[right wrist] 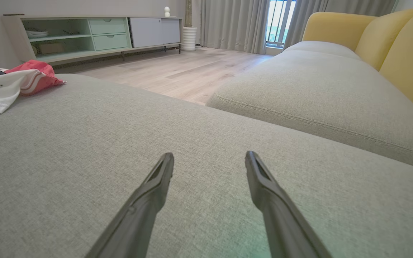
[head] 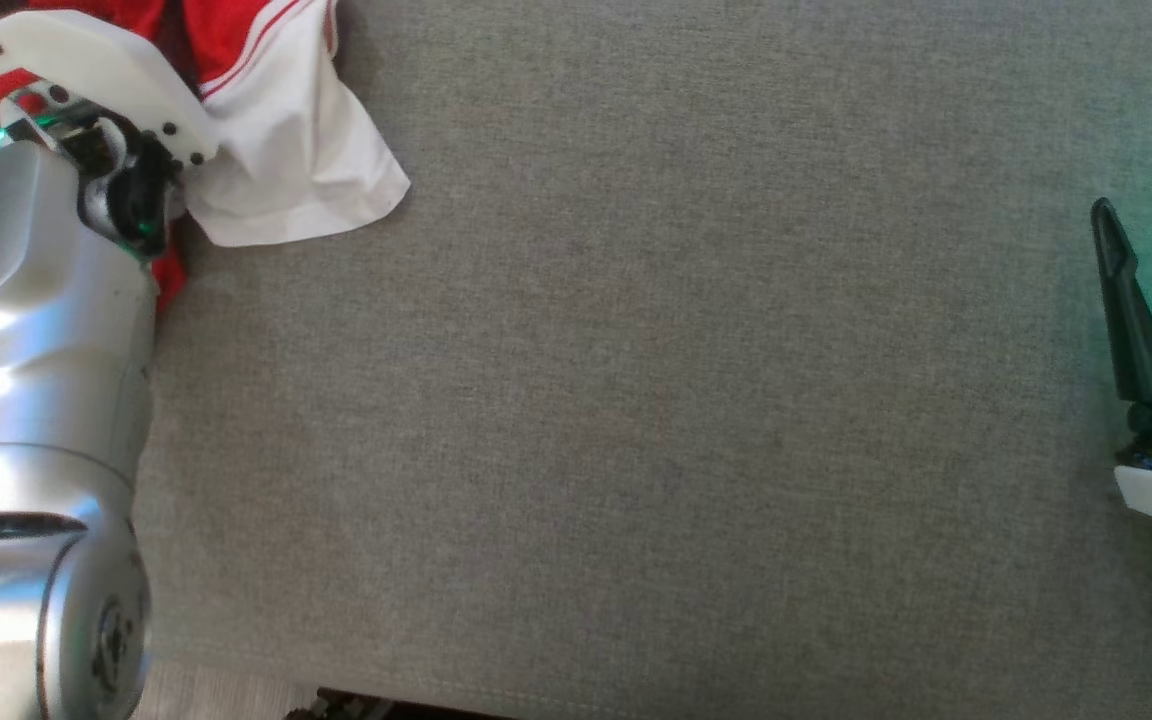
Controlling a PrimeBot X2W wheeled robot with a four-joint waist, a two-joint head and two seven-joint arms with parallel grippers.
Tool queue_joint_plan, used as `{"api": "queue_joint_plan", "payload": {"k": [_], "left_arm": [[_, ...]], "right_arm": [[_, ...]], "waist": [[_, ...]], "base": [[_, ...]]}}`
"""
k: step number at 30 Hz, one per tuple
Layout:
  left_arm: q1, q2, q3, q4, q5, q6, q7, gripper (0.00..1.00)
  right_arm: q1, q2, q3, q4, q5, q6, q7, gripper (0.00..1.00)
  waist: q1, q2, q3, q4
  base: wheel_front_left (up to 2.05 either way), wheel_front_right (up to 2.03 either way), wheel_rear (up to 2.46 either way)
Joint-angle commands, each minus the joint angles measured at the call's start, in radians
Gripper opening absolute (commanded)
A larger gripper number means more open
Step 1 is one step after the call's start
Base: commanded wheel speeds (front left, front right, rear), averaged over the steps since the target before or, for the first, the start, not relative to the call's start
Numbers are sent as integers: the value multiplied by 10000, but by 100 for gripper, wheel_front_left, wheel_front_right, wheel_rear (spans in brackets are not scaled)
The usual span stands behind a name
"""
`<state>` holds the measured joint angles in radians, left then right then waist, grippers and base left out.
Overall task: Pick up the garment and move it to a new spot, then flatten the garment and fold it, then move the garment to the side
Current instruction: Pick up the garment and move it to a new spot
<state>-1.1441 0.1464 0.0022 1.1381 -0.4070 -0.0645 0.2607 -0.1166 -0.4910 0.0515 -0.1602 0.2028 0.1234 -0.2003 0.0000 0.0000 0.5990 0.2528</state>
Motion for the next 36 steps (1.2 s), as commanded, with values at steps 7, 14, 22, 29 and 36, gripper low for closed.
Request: {"api": "queue_joint_plan", "payload": {"k": [7,14,22,29,36], "left_arm": [[-149,836,0,353,59,-239,-1456,0],[-565,1245,-510,205,273,-579,-2426,0],[-766,1400,-1929,-972,293,-657,-2310,0],[-361,1588,-3382,-3430,-796,-659,-1380,0],[308,1612,-4079,-5794,-1821,-660,-383,0]], "right_arm": [[-144,28,239,-57,-15,73,-184,100],[-134,776,619,801,83,73,-523,100],[302,1826,658,1373,245,73,-610,100],[1087,2433,384,1263,389,73,-613,100],[1111,2648,374,1046,367,73,-614,100]], "waist": [[0,0,-518,-93],[0,0,-2319,-450],[0,0,-4742,-1262],[0,0,-6124,-2199],[0,0,-6277,-3014]], "base": [[0,0,0],[0,0,0],[0,0,0],[0,0,0],[0,0,0]]}}
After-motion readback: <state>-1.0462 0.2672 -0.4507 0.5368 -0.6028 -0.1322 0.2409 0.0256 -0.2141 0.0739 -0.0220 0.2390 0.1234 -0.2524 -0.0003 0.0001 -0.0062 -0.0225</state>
